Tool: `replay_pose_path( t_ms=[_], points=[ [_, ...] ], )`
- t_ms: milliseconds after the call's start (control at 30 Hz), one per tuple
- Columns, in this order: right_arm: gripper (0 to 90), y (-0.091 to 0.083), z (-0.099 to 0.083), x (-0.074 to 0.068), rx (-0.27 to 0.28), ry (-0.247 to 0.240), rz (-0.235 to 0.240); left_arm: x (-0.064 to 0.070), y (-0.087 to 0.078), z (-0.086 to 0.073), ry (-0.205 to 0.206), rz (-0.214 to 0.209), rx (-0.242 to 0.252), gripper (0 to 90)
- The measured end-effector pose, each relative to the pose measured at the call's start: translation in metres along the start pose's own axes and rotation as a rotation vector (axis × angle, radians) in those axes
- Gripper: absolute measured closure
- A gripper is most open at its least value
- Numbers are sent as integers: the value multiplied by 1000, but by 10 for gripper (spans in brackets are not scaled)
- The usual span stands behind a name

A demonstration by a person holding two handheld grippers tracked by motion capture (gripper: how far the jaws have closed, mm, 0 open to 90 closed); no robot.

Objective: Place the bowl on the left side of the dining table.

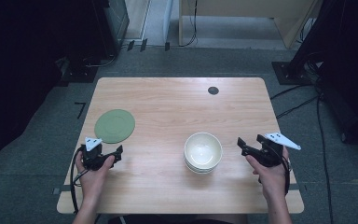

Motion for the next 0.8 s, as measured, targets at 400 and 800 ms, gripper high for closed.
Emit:
replay_pose_path(
  t_ms=[400,800],
  points=[
    [436,1,19,-29,12,1,95,24,0,19,21,-48,19,132],
    [613,5,6,-64,-62,4,231,64,-2,43,51,-154,66,136]
  ],
)
Point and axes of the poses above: each handheld gripper's, and its own axes: y roughly forward along the jaws, z roughly out of its top, x roughly to its right, the point moved 8 cm from there along y, roughly forward along the jaws, and after that the axes turned 12 degrees about y, right-handed, at the moved point
